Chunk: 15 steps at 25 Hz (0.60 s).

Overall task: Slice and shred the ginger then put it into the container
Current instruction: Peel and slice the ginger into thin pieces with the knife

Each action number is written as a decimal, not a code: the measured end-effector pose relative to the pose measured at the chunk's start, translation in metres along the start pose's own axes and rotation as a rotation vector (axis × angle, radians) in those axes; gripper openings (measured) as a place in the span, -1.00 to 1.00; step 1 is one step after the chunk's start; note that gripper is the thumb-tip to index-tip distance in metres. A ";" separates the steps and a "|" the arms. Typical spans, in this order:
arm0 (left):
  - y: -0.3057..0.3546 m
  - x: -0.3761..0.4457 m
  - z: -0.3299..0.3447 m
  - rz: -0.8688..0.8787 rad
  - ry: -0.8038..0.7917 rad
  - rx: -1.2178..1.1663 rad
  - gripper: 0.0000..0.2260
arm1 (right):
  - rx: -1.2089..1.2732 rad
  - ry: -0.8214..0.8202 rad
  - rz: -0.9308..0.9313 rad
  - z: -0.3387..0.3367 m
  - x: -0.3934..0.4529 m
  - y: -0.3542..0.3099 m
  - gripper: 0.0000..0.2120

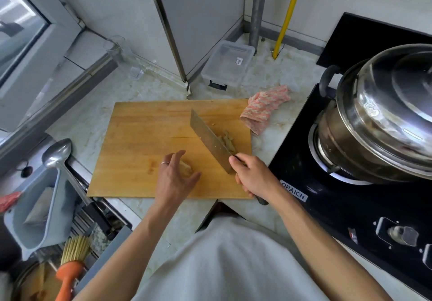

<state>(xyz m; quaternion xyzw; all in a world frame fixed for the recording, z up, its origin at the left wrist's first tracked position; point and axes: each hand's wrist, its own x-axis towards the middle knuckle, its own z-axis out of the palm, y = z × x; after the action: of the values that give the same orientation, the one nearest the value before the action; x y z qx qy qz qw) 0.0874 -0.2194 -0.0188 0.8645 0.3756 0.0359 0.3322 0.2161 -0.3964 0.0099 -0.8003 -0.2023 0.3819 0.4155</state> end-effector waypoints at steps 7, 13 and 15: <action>-0.005 -0.002 0.001 0.012 0.059 -0.057 -0.39 | 0.026 0.091 -0.025 -0.006 0.003 0.003 -0.65; -0.029 -0.018 -0.009 0.092 0.194 -0.133 -0.41 | -0.001 -0.037 -0.116 0.027 -0.010 -0.011 -0.65; -0.034 -0.015 -0.015 0.067 0.138 -0.064 -0.44 | -0.022 -0.064 -0.124 0.034 -0.011 -0.019 -0.65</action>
<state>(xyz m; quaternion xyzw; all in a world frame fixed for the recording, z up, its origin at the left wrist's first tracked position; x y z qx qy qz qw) 0.0508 -0.2042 -0.0253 0.8610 0.3670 0.1187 0.3315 0.1824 -0.3753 0.0182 -0.7782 -0.2689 0.3787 0.4228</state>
